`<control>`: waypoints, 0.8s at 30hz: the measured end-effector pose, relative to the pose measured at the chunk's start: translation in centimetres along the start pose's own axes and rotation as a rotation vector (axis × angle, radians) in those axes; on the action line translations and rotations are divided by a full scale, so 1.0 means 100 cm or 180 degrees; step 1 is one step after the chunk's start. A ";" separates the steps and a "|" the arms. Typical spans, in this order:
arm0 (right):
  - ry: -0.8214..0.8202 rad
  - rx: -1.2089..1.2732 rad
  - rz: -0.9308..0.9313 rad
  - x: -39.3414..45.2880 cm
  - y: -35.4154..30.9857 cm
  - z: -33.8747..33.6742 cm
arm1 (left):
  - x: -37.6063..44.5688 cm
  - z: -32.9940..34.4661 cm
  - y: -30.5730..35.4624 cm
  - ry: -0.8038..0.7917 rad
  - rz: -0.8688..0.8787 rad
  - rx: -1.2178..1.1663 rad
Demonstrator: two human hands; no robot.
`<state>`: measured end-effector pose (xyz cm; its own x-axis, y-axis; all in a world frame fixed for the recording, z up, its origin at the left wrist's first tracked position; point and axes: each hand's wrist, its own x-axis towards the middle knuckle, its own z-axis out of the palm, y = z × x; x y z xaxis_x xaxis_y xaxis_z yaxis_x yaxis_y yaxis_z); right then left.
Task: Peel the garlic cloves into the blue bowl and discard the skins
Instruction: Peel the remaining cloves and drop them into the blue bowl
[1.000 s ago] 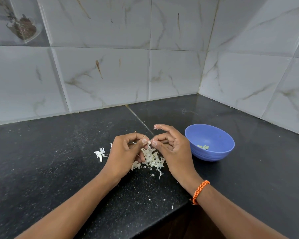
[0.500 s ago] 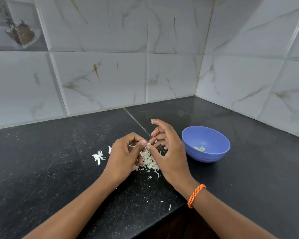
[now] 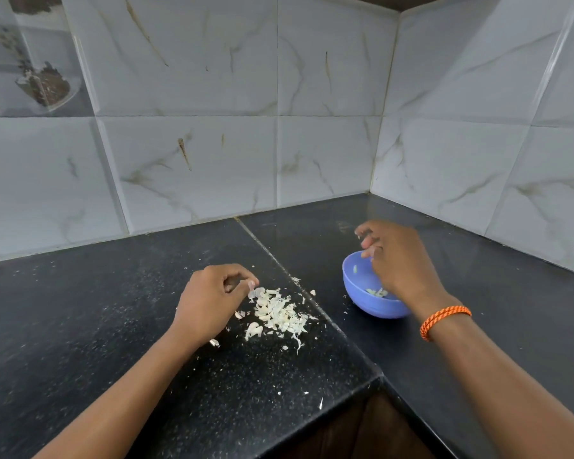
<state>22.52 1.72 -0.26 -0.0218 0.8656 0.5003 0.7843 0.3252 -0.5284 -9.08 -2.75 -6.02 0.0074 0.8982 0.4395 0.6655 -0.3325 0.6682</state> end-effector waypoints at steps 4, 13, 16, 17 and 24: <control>0.0121 -0.0318 -0.0181 -0.006 -0.004 0.007 | 0.000 -0.017 -0.003 -0.0975 -0.0173 0.0116; -0.0140 -0.0096 -0.1156 -0.040 -0.065 0.040 | -0.002 -0.018 -0.001 -0.1463 -0.0321 0.0612; -0.0397 -0.0008 -0.1153 -0.055 -0.066 0.061 | -0.002 -0.018 -0.001 -0.1521 -0.0253 0.0503; -0.0456 0.0046 -0.1129 -0.057 -0.065 0.066 | -0.002 -0.018 0.000 -0.1491 -0.0220 0.0439; -0.0585 0.0814 -0.0863 -0.069 -0.063 0.085 | -0.001 -0.022 0.003 -0.0967 -0.0398 -0.0824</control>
<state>12.47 -3.04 -6.23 -0.3348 0.7817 0.5261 0.5561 0.6147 -0.5594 -10.50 -3.56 -4.58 0.1842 0.9673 0.1743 0.4659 -0.2421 0.8511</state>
